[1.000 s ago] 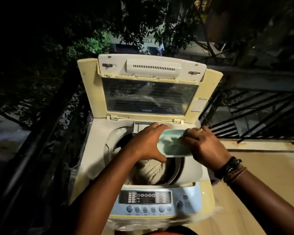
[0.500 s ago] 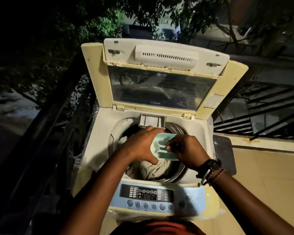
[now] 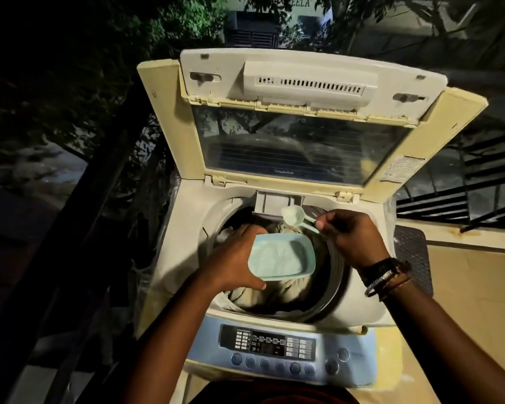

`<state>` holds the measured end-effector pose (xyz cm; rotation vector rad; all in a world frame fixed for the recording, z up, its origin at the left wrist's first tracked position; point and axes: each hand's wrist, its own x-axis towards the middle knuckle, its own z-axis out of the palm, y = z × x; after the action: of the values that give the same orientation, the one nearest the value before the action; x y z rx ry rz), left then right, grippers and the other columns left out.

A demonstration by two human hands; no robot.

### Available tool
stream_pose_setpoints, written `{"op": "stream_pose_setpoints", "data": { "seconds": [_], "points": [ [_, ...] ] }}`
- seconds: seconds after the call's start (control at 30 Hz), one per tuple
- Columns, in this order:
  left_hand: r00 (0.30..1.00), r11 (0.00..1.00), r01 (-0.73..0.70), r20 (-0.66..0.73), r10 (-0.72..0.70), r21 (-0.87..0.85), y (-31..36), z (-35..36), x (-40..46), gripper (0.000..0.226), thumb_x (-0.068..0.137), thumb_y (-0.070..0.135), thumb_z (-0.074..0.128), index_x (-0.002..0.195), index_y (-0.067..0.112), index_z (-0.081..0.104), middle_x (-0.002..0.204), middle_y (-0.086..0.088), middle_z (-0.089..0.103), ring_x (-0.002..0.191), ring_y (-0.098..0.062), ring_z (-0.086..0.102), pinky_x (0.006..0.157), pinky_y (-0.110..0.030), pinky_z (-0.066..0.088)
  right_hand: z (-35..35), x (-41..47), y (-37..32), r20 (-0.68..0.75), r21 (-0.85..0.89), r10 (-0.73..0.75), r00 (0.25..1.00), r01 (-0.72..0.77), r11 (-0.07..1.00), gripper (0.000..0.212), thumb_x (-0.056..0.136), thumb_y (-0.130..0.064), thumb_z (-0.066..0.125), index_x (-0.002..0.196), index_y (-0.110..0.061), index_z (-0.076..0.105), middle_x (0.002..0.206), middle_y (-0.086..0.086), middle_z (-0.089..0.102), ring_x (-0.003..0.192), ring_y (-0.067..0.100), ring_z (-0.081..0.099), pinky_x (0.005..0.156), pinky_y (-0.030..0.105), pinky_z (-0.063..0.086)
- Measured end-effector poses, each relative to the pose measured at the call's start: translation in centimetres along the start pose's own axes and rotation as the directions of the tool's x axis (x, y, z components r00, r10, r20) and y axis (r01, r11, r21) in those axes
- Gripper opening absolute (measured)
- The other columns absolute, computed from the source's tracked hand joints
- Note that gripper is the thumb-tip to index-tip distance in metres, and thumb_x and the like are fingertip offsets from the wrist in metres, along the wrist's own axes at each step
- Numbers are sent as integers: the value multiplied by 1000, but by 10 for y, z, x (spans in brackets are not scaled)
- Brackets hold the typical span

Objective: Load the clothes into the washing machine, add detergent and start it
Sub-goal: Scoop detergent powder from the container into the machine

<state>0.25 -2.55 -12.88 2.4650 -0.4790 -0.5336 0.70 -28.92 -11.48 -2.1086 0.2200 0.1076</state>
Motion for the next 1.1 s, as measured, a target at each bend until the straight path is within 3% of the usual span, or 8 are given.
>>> {"op": "stream_pose_setpoints", "data": {
  "seconds": [0.07, 0.17, 0.37, 0.57, 0.73, 0.87, 0.97, 1.1],
  "points": [
    [1000, 999, 12, 18, -12, -31, -4, 5, -3, 93, 53, 35, 91, 131, 36, 41, 127, 16, 48, 102, 0, 41, 72, -21, 35, 5, 17, -2, -72, -96, -53, 996, 46, 994, 5, 91, -13, 73, 87, -15, 75, 76, -2, 72, 66, 8, 66, 65, 15, 51],
    [1000, 998, 19, 21, -18, -61, -12, 11, -10, 92, 53, 32, 89, 131, 36, 41, 125, 16, 47, 108, -5, 45, 85, -30, 46, 19, 42, 4, -142, -305, -244, 959, 192, 933, 6, 89, -5, 71, 89, -10, 75, 87, 7, 72, 80, 25, 67, 76, 34, 55],
    [1000, 998, -7, -12, 6, -62, -26, 11, -25, 90, 55, 37, 89, 133, 31, 45, 125, 18, 45, 102, 8, 31, 82, -7, 31, 40, 70, 25, 13, -648, -507, 862, 393, 653, 16, 91, -9, 65, 106, -6, 69, 101, 11, 65, 82, 31, 60, 75, 48, 51],
    [1000, 999, 12, -28, -14, -49, -29, 7, -34, 90, 53, 41, 86, 132, 34, 44, 128, 17, 47, 108, -1, 39, 93, -32, 47, 39, 73, 32, 109, -737, -677, 727, 516, 436, 16, 96, -13, 66, 109, -4, 67, 106, 14, 64, 90, 32, 57, 77, 44, 41],
    [999, 999, 19, -31, -20, -42, -30, 8, -38, 91, 52, 42, 85, 132, 37, 41, 129, 17, 46, 110, -4, 39, 93, -37, 49, 34, 74, 33, 73, -752, -680, 730, 488, 443, 17, 94, -14, 63, 108, -5, 66, 108, 14, 62, 93, 33, 56, 78, 44, 40],
    [999, 998, 8, -42, -10, -55, -30, 5, -40, 92, 51, 36, 87, 132, 36, 42, 129, 17, 46, 107, 1, 36, 94, -34, 48, 37, 68, 18, -200, -541, -524, 828, 353, 763, 11, 89, -10, 62, 98, -8, 68, 100, 9, 64, 88, 27, 59, 75, 39, 48],
    [999, 999, -1, -47, -1, -45, -29, 2, -39, 91, 53, 29, 88, 131, 33, 43, 128, 14, 46, 106, 1, 36, 95, -33, 45, 34, 58, 8, -386, -127, -108, 916, 63, 990, 5, 90, -10, 69, 90, -14, 72, 91, 4, 72, 82, 20, 66, 78, 32, 55],
    [999, 999, -5, -55, 3, -35, -32, 1, -34, 93, 50, 29, 87, 131, 33, 42, 129, 12, 46, 114, -7, 40, 95, -35, 46, 20, 25, -5, -149, 399, 304, 941, -224, 889, 13, 90, -11, 73, 79, -16, 76, 77, 1, 75, 77, 24, 67, 80, 36, 53]
  ]
}}
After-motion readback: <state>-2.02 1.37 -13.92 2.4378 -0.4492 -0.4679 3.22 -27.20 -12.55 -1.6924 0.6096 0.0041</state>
